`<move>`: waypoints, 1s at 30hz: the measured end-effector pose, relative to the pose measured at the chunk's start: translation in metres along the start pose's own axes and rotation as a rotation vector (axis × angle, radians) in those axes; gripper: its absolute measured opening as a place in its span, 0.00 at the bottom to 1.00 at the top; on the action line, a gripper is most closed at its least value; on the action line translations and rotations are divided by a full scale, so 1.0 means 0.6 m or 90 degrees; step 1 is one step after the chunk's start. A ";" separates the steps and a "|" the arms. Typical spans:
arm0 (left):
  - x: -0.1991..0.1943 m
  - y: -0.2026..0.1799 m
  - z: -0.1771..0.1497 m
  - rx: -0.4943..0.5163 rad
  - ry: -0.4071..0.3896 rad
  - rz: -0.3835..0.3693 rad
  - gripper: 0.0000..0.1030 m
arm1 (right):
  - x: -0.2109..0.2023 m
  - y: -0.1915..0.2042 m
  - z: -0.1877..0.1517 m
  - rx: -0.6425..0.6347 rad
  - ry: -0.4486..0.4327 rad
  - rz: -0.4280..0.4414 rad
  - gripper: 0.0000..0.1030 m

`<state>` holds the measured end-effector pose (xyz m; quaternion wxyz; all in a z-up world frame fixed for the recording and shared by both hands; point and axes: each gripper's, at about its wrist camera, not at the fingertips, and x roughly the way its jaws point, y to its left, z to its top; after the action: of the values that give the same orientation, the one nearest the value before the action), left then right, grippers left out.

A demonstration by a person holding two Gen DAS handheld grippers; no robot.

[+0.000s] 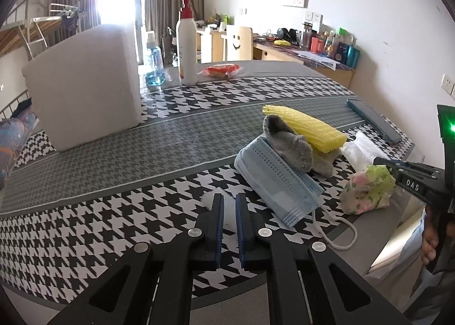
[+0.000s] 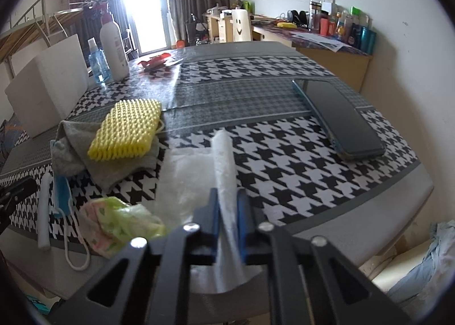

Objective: Organize soft objects

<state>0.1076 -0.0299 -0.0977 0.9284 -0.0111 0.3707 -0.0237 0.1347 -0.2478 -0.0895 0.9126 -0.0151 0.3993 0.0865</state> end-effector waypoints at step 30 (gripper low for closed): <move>0.018 -0.025 -0.014 -0.038 0.081 0.010 0.69 | -0.094 -0.018 0.025 0.030 -0.141 0.054 0.07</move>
<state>0.1089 -0.0453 -0.1105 0.9022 -0.0344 0.4299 -0.0058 0.1100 -0.2651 -0.0387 0.9467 0.0325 0.2985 0.1165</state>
